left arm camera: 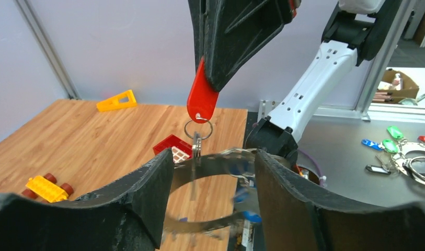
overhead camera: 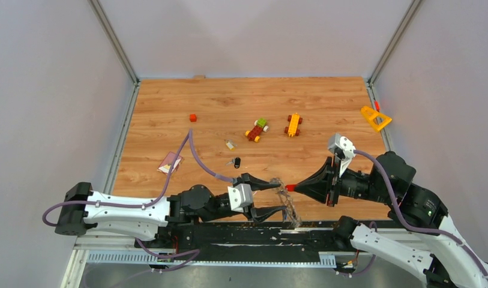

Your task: Remove the keys from the keyring

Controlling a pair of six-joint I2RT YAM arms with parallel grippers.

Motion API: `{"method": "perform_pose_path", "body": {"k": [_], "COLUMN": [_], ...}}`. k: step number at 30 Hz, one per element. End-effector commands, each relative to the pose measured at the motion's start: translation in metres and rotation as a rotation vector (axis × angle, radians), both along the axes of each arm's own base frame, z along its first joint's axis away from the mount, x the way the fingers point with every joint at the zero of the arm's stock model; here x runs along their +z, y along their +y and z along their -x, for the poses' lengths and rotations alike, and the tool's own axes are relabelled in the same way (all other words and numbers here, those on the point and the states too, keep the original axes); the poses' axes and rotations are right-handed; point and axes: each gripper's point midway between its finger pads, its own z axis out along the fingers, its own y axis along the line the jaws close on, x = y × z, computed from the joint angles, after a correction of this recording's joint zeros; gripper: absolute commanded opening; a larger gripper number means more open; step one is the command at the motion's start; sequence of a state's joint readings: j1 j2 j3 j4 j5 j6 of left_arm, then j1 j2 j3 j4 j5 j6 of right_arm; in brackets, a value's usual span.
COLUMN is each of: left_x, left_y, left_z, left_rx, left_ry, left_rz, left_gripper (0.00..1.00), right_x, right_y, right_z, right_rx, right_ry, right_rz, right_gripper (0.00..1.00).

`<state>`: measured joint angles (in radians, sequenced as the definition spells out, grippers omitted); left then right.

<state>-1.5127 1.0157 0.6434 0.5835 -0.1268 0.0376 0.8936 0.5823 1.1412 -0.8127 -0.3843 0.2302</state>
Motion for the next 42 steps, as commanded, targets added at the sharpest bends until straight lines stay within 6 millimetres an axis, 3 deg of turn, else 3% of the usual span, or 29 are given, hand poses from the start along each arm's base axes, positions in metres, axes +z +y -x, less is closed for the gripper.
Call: {"method": "perform_pose_path", "body": {"k": [1, 14, 18, 23, 29, 36, 42], "left_x": [0.026, 0.024, 0.022, 0.019, 0.015, 0.02, 0.028], "left_y": [0.008, -0.005, -0.009, -0.011, -0.011, -0.006, 0.01], "left_z": [0.006, -0.001, -0.002, -0.003, -0.003, -0.004, -0.015], "left_rx": [-0.021, 0.015, 0.015, 0.019, 0.02, 0.03, 0.096], "left_ry": [-0.032, -0.047, -0.048, -0.041, -0.034, -0.022, 0.007], "left_rz": [0.092, 0.06, 0.049, 0.035, 0.025, 0.04, 0.049], "left_gripper": [0.67, 0.69, 0.57, 0.27, 0.02, 0.0, 0.0], "right_x": [0.015, 0.007, 0.004, 0.006, 0.008, 0.006, -0.007], "right_y": [0.003, 0.016, 0.016, 0.015, 0.013, 0.006, -0.016], "right_z": [-0.003, 0.01, 0.012, 0.011, 0.01, 0.005, -0.006], "right_rx": [-0.001, 0.111, 0.128, 0.118, 0.107, 0.063, -0.05], "right_ry": [-0.053, -0.018, -0.013, -0.023, -0.035, -0.063, -0.12], "right_rz": [-0.055, -0.045, -0.043, -0.047, -0.051, -0.037, 0.012], "right_gripper": [0.0, 0.0, 0.0, 0.0, 0.01, 0.14, 0.46]}}
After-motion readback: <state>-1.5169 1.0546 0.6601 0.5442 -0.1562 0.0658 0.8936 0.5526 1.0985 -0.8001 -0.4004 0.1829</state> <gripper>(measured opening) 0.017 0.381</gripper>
